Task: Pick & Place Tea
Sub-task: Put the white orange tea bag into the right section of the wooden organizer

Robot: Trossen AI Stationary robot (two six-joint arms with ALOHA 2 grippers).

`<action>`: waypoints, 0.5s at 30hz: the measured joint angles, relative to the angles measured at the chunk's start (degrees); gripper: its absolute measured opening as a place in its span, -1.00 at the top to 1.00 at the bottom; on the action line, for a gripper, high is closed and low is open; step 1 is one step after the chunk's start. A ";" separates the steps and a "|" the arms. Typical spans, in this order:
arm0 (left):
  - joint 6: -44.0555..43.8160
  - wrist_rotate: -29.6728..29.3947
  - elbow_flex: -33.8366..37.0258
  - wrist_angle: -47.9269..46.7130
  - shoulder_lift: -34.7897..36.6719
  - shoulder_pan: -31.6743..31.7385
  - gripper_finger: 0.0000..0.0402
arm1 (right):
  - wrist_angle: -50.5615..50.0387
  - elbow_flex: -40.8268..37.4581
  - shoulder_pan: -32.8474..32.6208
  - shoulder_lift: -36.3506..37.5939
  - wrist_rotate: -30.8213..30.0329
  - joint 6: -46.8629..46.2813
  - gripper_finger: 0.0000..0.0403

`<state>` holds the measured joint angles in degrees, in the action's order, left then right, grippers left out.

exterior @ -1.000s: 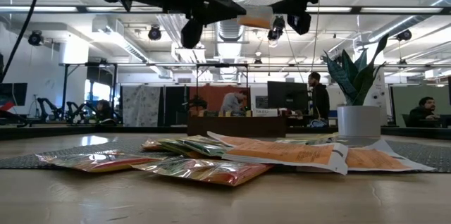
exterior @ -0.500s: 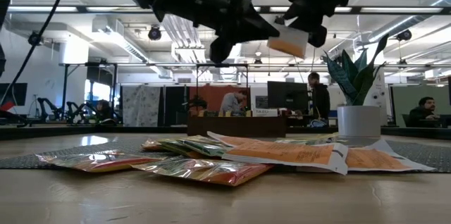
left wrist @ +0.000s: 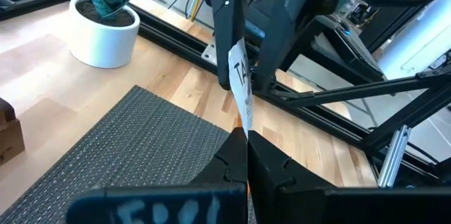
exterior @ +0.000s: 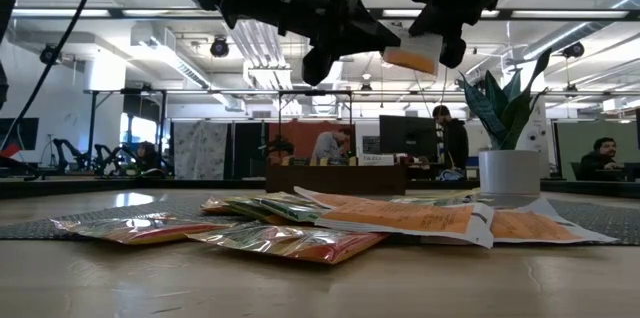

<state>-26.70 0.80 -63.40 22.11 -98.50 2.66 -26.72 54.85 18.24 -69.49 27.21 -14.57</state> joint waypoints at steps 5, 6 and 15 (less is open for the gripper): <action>0.13 -1.85 0.01 -0.05 -0.02 0.09 1.00 | 0.29 0.00 0.00 0.00 -0.18 1.82 0.93; 0.12 -2.57 0.02 -0.10 -0.04 0.09 1.00 | 0.39 0.00 0.00 0.00 -0.21 2.05 0.94; -4.35 -7.96 0.04 -5.25 -0.02 0.13 0.65 | 2.31 0.00 0.09 0.00 -6.40 5.61 0.96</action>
<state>-31.05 -7.16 -63.35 16.86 -98.52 2.79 -24.41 54.85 18.33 -69.49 20.81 -8.96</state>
